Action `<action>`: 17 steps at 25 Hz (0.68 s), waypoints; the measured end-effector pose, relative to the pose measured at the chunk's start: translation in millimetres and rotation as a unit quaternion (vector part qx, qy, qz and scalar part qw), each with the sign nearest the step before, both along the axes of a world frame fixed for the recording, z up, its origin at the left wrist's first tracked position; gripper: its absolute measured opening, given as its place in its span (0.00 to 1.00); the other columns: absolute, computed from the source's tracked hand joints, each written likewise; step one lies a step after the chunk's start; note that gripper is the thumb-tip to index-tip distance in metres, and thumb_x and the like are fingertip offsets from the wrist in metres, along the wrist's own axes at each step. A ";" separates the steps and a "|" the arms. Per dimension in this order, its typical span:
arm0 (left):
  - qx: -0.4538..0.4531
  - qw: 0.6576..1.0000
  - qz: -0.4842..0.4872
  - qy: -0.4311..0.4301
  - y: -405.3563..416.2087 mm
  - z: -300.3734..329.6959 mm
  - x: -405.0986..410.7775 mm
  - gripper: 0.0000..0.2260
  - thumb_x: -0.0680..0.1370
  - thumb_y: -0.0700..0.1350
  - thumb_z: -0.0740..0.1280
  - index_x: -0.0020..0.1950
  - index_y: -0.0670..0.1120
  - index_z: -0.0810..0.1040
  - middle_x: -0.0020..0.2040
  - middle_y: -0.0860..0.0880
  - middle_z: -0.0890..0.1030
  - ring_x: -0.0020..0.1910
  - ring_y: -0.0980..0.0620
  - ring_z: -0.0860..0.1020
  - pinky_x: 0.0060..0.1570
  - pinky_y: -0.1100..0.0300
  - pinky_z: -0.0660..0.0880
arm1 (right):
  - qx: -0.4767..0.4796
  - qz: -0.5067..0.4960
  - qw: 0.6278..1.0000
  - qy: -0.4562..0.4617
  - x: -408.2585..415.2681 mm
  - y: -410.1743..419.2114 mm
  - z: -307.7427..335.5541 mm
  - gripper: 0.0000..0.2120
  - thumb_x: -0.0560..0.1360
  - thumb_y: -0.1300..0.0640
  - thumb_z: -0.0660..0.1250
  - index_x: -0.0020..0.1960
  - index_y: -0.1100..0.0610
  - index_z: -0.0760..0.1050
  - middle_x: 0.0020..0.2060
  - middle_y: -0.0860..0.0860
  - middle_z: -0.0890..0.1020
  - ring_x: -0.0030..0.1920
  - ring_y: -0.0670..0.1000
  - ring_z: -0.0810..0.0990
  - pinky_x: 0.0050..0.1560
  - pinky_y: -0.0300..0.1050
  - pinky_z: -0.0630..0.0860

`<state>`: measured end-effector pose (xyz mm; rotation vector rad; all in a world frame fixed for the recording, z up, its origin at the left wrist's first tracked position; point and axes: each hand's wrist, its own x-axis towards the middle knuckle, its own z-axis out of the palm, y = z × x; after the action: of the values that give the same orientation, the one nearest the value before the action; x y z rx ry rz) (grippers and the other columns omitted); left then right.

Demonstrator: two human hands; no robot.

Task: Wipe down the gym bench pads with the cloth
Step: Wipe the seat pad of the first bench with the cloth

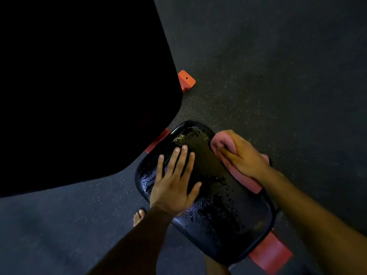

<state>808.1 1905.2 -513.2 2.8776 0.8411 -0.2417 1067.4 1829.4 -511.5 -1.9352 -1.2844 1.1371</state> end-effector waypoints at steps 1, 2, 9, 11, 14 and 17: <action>-0.003 1.000 -0.002 0.001 0.6 -0.7 0.6 0.35 0.84 0.63 0.49 0.85 0.45 0.48 0.86 0.44 0.47 0.84 0.44 0.48 0.80 0.35 0.47 | 0.006 0.008 1.000 -0.003 2.1 17.8 0.7 0.17 0.82 0.38 0.56 0.63 0.45 0.74 0.58 0.44 0.77 0.59 0.46 0.76 0.59 0.52 0.75; -0.004 1.000 -0.003 0.004 1.2 -1.4 0.9 0.35 0.84 0.63 0.49 0.85 0.45 0.48 0.86 0.43 0.47 0.84 0.44 0.48 0.80 0.35 0.47 | 0.009 0.017 1.000 -0.006 2.9 40.6 -0.3 0.17 0.83 0.38 0.56 0.62 0.46 0.74 0.56 0.45 0.77 0.57 0.47 0.76 0.57 0.53 0.76; 0.007 1.000 -0.006 0.018 1.7 -1.0 1.2 0.36 0.83 0.63 0.51 0.85 0.44 0.49 0.85 0.42 0.49 0.84 0.43 0.49 0.79 0.34 0.51 | -0.038 0.049 0.996 0.069 3.5 136.9 -3.3 0.16 0.82 0.49 0.67 0.68 0.47 0.76 0.62 0.46 0.82 0.61 0.47 0.79 0.61 0.48 0.76; 0.004 1.000 -0.007 0.019 1.2 -0.4 1.2 0.36 0.83 0.62 0.51 0.85 0.44 0.49 0.85 0.42 0.48 0.84 0.43 0.49 0.79 0.33 0.52 | -0.044 0.005 0.993 0.109 10.1 102.8 4.9 0.14 0.83 0.42 0.64 0.67 0.40 0.77 0.60 0.36 0.81 0.59 0.42 0.79 0.60 0.42 0.77; 0.008 1.000 -0.013 0.016 1.0 -1.9 -0.3 0.36 0.83 0.63 0.51 0.85 0.43 0.48 0.86 0.41 0.48 0.84 0.43 0.49 0.79 0.33 0.52 | -0.069 -0.053 0.987 0.136 15.5 23.9 25.7 0.11 0.82 0.37 0.59 0.59 0.33 0.78 0.55 0.34 0.83 0.57 0.38 0.81 0.55 0.39 0.78; 0.009 1.000 -0.012 0.010 1.1 -1.8 -0.4 0.36 0.84 0.63 0.49 0.85 0.44 0.47 0.85 0.41 0.49 0.84 0.42 0.49 0.79 0.34 0.51 | -0.063 -0.068 0.986 0.139 8.7 -12.3 33.3 0.10 0.84 0.44 0.60 0.62 0.36 0.77 0.59 0.36 0.82 0.59 0.38 0.81 0.58 0.43 0.77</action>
<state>807.7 1906.3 -515.0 2.9090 0.8163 -0.2665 1076.1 1817.0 -478.2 -1.8417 -0.9383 1.3882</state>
